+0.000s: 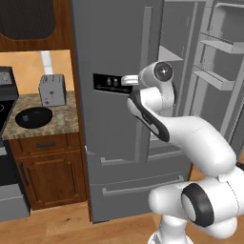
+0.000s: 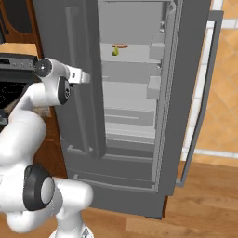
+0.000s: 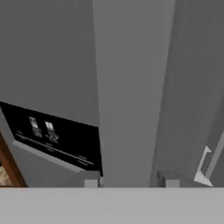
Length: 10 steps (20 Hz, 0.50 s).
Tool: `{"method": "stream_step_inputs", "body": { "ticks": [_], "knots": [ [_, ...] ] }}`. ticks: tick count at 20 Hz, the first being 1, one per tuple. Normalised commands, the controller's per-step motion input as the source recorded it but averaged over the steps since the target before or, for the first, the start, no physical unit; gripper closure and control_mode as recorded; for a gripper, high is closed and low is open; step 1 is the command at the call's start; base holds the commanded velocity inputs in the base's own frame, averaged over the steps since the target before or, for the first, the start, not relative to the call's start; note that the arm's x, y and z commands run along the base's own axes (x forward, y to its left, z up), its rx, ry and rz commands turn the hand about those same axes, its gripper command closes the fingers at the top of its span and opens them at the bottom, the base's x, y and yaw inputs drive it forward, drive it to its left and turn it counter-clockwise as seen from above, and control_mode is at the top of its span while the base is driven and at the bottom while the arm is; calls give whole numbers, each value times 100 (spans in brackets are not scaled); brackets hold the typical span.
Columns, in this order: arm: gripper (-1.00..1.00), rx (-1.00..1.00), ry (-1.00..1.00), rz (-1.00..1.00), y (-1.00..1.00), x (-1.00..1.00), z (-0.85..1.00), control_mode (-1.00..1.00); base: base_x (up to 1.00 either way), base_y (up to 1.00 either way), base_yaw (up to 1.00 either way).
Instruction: Grab a lemon wedge from the fridge and one ice cube from the ice bowl, and put them in the glass of lemonade.
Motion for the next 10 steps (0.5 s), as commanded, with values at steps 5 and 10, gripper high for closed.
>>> {"method": "stream_step_inputs", "body": {
  "ticks": [5,10],
  "knots": [
    [100,-6,0,10,47,-100,87,-100,0,0,0],
    [100,-11,1,9,20,-98,80,-100,0,0,0]
  ]
}}
